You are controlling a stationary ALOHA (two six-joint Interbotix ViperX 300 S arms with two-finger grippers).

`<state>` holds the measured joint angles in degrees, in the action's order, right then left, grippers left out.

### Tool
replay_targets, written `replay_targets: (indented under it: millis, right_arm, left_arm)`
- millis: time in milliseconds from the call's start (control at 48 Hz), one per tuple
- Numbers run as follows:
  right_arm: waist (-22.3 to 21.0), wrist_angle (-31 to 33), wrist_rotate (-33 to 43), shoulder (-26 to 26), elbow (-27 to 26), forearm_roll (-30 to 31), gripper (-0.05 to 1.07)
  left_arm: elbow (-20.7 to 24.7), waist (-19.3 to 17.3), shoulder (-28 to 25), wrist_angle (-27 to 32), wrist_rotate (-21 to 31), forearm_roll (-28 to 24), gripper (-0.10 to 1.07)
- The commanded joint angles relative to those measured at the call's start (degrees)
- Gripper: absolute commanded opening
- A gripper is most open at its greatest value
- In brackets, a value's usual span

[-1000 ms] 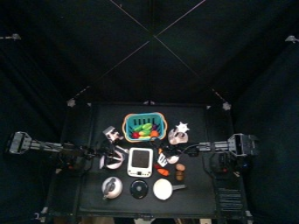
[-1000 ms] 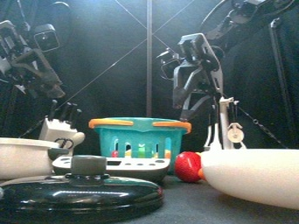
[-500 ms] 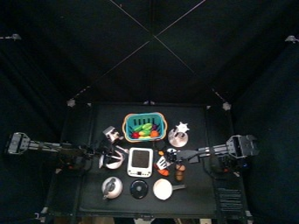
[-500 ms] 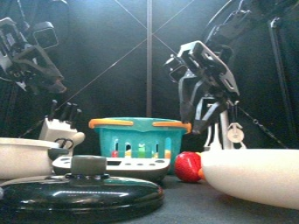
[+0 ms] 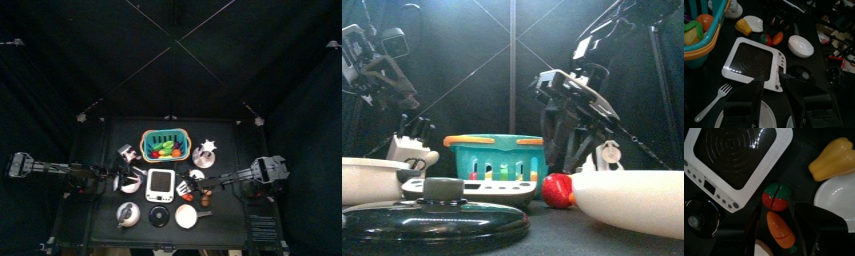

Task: Grab strawberry

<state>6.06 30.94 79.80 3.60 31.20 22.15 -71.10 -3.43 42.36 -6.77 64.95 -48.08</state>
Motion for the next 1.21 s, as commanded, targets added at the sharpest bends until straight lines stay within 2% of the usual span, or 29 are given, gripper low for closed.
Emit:
replay_targets:
  millis: [0, 167, 646, 792, 1021, 1188]
  right_arm:
    - [0.2, 0.0, 0.8, -0.4, -1.5, 0.3, 0.87]
    - [0.2, 0.1, 1.1, 1.5, -2.7, 0.2, 0.94]
    - [0.1, 0.6, 1.1, 4.0, -2.5, -2.5, 0.94]
    - [0.2, 0.6, 1.1, 4.2, -2.7, -2.5, 0.87]
    - [0.2, 0.6, 1.1, 4.3, -2.5, -2.5, 0.69]
    - [0.2, 0.6, 0.6, 2.5, -2.8, -1.9, 0.68]
  left_arm:
    - [0.6, -0.4, -0.2, -0.3, -0.1, -0.1, 0.73]
    - [0.5, -1.4, -0.2, -0.3, -0.2, -0.2, 0.73]
    - [-0.3, -1.6, -0.2, -0.3, -0.1, -0.2, 0.73]
    - [-0.4, -1.7, -0.2, -0.3, -0.1, 0.0, 0.73]
    - [-0.6, -1.7, -0.2, -0.3, -0.1, 0.1, 0.73]
    - [-0.6, -1.7, -0.2, -0.3, -0.1, 0.1, 0.73]
